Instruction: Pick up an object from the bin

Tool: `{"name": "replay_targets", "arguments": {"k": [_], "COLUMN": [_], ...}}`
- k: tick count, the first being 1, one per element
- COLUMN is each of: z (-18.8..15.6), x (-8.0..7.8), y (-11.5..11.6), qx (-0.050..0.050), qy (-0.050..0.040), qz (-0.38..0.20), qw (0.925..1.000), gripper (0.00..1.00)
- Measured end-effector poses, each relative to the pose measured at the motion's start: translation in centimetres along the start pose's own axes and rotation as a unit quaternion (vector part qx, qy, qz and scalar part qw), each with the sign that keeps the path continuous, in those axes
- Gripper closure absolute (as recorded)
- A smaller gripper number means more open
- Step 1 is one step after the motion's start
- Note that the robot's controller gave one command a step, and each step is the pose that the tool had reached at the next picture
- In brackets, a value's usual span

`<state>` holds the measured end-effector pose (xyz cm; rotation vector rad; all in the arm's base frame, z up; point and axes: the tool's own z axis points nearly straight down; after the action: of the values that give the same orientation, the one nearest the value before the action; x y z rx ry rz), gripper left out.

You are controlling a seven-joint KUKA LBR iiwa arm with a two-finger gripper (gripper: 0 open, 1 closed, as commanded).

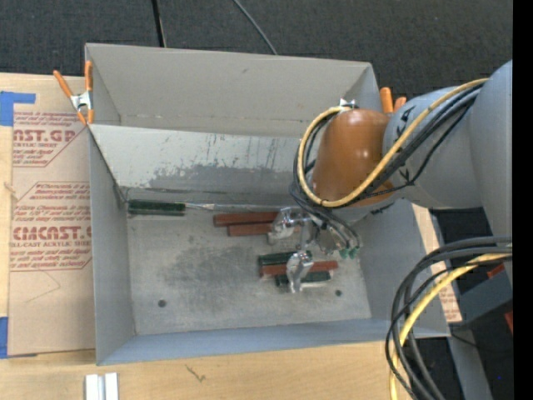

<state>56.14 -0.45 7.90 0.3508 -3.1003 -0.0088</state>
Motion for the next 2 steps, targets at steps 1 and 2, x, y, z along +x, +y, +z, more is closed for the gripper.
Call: {"name": "replay_targets", "arguments": {"k": [1, 2], "z": [-3.4, -5.4], "x": [1.5, 3.7], "y": [-0.2, 1.3], "qx": [0.003, 0.006], "qy": [-0.0104, -0.0169], "qz": [0.003, -0.049], "qw": [0.9999, 0.9987], "gripper": [1.0, 1.0]}}
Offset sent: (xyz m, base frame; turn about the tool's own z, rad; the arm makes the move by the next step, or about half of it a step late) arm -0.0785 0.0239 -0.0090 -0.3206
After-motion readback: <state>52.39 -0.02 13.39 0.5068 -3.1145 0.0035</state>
